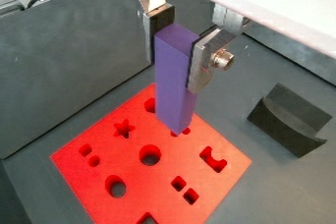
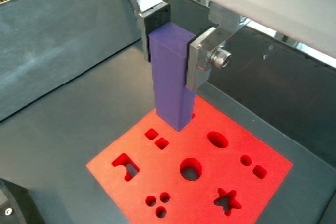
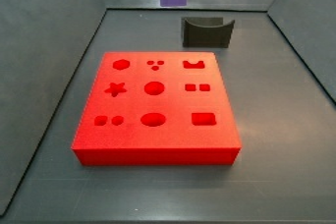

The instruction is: Insert the rectangle object.

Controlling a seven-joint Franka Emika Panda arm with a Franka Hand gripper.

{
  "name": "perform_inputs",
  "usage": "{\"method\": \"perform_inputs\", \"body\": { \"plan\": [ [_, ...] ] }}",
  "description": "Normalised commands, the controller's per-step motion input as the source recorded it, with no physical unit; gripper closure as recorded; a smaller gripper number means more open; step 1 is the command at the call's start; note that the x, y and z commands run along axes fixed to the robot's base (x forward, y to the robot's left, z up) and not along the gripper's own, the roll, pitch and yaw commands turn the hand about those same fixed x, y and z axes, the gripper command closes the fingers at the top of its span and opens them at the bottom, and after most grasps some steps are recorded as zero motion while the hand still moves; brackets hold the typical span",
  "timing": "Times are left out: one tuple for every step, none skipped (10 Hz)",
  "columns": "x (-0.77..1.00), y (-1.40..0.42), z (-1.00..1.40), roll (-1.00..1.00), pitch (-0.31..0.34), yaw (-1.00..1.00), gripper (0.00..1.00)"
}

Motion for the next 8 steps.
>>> {"method": "perform_inputs", "body": {
  "plan": [
    [0.25,-0.3,-0.48,0.0,-0.13,-0.06,1.0],
    [0.29,-0.55,-0.53,0.11,-0.146,-0.05,1.0],
    [0.31,-0.62,-0.51,0.14,-0.147,-0.03,1.0],
    [0.29,-0.63,-0.49,0.14,-0.151,-0.05,1.0],
    [0.2,-0.64,-0.46,0.18,-0.127,-0.01,1.0],
    [0.21,-0.68,-0.38,0.22,-0.084,0.0,1.0],
    [0.21,-0.59,-0.34,0.18,-0.056,0.0,1.0],
    [0.26,-0.25,-0.41,0.0,0.0,0.0,1.0]
  ]
}}
